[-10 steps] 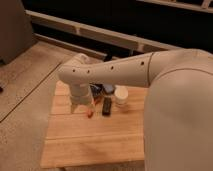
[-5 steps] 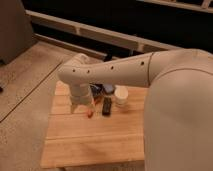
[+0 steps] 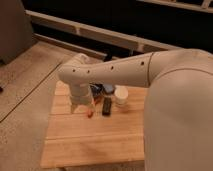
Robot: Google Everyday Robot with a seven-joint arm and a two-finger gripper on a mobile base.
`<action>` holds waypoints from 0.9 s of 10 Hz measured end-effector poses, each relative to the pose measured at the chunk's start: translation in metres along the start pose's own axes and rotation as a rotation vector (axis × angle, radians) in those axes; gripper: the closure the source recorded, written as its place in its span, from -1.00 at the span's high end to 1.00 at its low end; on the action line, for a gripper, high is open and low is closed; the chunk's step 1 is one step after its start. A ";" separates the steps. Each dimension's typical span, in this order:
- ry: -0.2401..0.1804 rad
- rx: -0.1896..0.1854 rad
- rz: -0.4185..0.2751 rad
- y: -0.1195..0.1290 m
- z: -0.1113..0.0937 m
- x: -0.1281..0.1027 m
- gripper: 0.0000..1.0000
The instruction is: Pick up the ceramic cup
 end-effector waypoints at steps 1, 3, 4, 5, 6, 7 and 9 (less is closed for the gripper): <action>0.000 0.000 0.000 0.000 0.000 0.000 0.30; 0.000 0.000 0.000 0.000 0.000 0.000 0.30; 0.000 0.000 0.000 0.000 0.000 0.000 0.30; 0.000 0.000 0.000 0.000 0.000 0.000 0.30; -0.001 0.001 -0.001 0.000 0.000 0.000 0.30; -0.009 0.004 -0.006 0.000 -0.001 -0.002 0.30; -0.076 0.007 -0.074 -0.005 -0.009 -0.021 0.30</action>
